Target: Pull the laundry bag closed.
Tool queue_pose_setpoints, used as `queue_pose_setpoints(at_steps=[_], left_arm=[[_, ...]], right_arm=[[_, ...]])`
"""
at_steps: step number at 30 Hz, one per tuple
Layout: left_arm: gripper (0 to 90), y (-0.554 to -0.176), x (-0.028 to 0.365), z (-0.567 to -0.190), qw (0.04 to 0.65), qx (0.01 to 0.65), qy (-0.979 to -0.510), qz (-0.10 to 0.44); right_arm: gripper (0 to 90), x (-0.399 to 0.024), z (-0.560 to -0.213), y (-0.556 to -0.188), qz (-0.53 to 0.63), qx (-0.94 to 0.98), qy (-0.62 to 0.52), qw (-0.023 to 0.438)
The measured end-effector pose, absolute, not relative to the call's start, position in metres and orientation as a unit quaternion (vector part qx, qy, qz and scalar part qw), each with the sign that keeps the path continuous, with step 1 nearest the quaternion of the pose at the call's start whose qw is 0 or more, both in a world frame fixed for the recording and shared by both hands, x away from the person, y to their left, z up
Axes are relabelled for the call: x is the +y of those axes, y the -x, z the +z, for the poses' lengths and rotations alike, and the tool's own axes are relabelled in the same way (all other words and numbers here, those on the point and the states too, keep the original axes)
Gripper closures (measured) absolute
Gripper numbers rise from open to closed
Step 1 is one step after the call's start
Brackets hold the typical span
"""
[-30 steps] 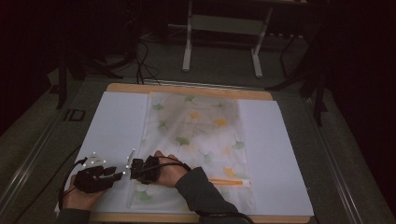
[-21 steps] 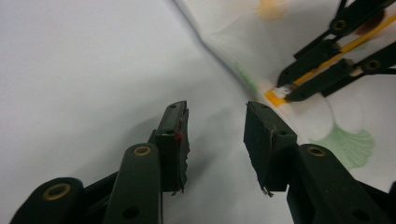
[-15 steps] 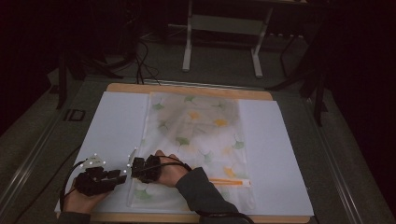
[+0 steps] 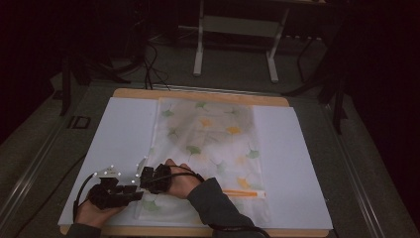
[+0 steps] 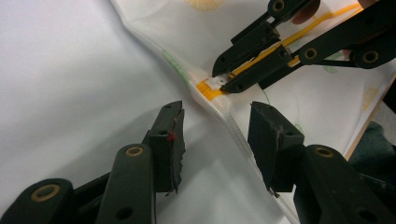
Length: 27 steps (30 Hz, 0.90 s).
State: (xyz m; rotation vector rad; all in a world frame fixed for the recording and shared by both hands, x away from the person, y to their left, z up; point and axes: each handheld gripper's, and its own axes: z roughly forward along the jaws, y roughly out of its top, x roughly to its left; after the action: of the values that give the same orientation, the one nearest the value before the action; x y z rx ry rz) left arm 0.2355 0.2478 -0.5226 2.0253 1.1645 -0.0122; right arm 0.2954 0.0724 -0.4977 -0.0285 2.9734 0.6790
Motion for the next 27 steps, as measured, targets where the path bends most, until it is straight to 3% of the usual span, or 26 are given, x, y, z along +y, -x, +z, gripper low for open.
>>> queue_pose_setpoints(at_steps=[19,27], left_arm=[[64.9,-0.255,0.235,-0.536,0.396,0.443,-0.8,-0.081],[82.0,-0.257,0.235,-0.537,0.397,0.439,-0.801,-0.088]], right_arm=[[84.4,0.069,-0.489,-0.293,0.235,0.97,0.023,0.054],[84.5,0.068,-0.488,-0.294,0.235,0.97,0.027,0.055]])
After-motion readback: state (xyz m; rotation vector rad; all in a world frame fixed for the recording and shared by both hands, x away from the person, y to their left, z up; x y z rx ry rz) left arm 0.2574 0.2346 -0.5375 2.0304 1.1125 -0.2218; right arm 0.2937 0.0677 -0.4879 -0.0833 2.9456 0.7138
